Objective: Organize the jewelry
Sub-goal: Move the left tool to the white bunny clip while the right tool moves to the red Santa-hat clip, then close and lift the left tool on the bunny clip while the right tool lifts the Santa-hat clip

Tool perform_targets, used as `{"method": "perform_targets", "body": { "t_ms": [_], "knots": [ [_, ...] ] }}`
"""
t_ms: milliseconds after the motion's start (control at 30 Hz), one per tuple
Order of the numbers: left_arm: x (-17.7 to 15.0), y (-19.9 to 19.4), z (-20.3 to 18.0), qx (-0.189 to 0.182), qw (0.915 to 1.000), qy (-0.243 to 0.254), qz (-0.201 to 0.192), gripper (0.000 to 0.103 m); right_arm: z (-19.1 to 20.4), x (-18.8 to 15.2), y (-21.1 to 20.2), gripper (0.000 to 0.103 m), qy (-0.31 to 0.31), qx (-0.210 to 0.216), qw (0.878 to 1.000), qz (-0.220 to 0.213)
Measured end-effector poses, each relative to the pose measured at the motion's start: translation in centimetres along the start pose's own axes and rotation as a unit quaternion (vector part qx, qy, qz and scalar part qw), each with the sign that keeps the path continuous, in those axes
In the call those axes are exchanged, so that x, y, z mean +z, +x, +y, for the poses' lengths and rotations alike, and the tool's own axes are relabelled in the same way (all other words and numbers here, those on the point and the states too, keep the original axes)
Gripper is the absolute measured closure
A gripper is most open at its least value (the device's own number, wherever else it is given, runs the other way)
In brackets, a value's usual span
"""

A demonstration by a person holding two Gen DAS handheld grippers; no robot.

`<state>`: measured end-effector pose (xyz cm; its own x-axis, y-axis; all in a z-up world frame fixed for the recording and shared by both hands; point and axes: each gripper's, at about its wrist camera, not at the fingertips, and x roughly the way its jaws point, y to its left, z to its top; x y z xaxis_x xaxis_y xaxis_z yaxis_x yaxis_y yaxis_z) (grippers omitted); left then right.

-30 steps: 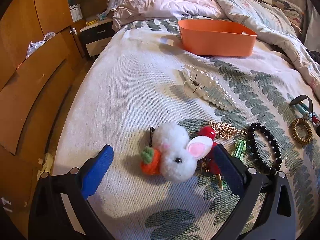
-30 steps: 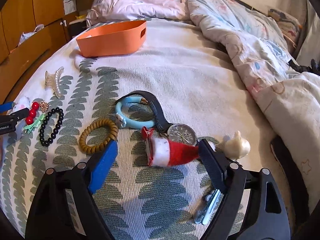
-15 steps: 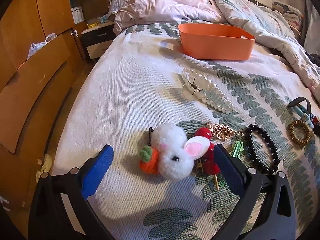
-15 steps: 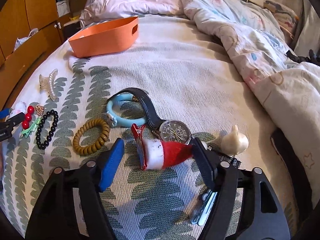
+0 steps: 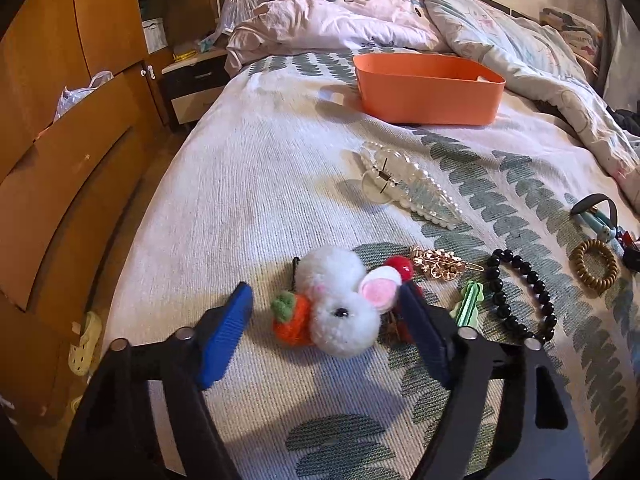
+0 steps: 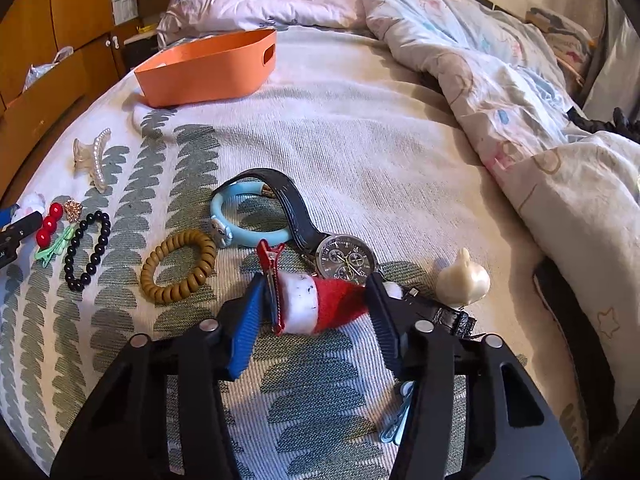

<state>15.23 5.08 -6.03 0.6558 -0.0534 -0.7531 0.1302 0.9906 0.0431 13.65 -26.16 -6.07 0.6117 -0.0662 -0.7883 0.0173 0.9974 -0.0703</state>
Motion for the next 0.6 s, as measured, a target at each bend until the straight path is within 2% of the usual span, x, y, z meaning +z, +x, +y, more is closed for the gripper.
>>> {"method": "perform_targets", "body": {
  "t_ms": [33, 67, 100, 467, 600],
  "knots": [
    [0.0, 0.0, 0.0, -0.002, 1.0000, -0.001, -0.001, 0.036, 0.0, 0.0, 0.0, 0.054, 0.000, 0.001, 1.000, 0.000],
    [0.0, 0.2, 0.1, -0.002, 1.0000, -0.002, 0.004, 0.049, 0.0, 0.0, 0.0, 0.056, 0.000, 0.001, 1.000, 0.000],
    [-0.1, 0.4, 0.1, -0.002, 1.0000, -0.002, 0.010, 0.055, 0.0, 0.0, -0.1, 0.057, 0.001, 0.002, 1.000, -0.001],
    [0.1, -0.5, 0.5, -0.010, 0.9999, -0.011, -0.008, 0.060, 0.1, 0.1, -0.8, 0.071, 0.009, 0.021, 1.000, -0.005],
    [0.3, -1.7, 0.8, -0.010, 0.9995, -0.018, -0.022, 0.060, 0.3, 0.1, -1.5, 0.072, 0.011, 0.032, 0.999, -0.011]
  ]
}}
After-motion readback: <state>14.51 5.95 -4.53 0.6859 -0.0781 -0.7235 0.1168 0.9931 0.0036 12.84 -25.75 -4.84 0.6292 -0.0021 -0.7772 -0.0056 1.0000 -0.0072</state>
